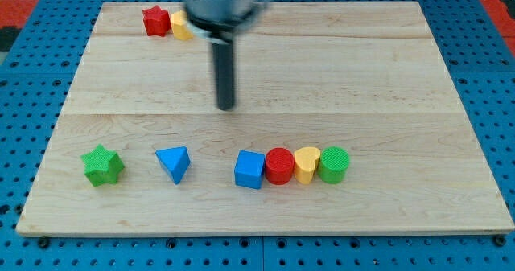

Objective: Move the red star closer to the blue triangle

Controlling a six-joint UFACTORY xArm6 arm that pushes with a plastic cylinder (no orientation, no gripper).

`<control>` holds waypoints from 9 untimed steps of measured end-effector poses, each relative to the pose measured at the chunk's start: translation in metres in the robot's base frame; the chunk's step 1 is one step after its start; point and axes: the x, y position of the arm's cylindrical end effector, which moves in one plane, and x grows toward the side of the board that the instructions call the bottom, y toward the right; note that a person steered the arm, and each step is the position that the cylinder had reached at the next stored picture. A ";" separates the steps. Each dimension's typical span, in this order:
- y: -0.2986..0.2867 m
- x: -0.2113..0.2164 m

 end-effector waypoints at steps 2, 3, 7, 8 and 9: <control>-0.188 -0.132; -0.170 -0.197; -0.092 -0.146; -0.017 -0.141; 0.003 -0.070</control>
